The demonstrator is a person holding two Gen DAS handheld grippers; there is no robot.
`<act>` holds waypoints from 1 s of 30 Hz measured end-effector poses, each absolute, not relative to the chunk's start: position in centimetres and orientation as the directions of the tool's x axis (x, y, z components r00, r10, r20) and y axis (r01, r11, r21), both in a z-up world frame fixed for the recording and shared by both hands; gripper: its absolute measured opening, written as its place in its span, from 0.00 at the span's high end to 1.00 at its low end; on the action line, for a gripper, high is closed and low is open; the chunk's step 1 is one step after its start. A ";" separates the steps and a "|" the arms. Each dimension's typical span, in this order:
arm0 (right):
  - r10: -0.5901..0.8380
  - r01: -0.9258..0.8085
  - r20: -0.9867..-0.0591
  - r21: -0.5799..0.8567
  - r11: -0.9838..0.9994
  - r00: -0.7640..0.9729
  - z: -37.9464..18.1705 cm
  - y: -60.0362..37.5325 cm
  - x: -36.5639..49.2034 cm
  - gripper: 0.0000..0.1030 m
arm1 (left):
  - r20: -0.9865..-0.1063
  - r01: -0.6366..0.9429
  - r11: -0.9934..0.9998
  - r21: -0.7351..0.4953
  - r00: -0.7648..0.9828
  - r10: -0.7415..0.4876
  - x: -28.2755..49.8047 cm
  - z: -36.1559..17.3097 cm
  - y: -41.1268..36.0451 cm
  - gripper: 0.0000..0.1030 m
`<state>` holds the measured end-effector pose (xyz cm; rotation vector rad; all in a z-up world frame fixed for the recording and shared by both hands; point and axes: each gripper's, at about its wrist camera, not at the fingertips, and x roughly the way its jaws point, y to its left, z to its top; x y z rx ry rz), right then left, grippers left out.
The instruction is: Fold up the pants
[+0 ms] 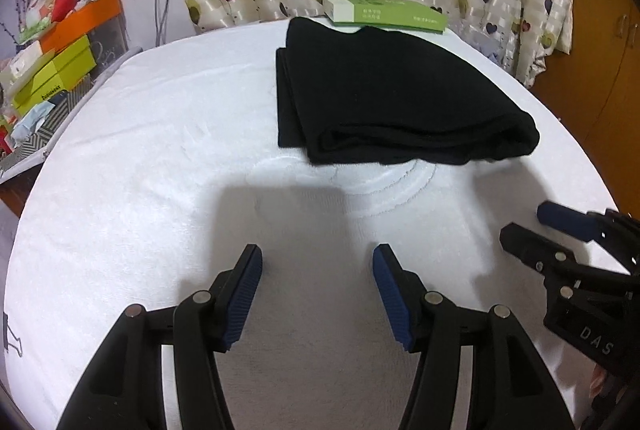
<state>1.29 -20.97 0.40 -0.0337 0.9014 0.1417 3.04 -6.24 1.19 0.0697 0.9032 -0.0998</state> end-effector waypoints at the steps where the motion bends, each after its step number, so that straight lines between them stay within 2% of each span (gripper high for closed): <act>1: 0.103 -0.138 -0.782 0.022 0.990 0.614 0.4 -20.9 1.3 0.49 | -0.785 0.118 0.993 0.019 0.617 -0.058 3.0 1.2 -6.3 0.41; 10: 0.081 -0.135 -0.780 -0.004 0.991 0.620 0.1 -20.2 1.6 0.45 | -0.780 0.104 0.995 -0.007 0.622 -0.071 3.3 0.8 -6.1 0.36; 30: 0.076 -0.129 -0.780 -0.007 0.992 0.622 0.1 -20.3 1.7 0.45 | -0.780 0.104 0.995 -0.013 0.621 -0.075 3.4 0.8 -5.9 0.36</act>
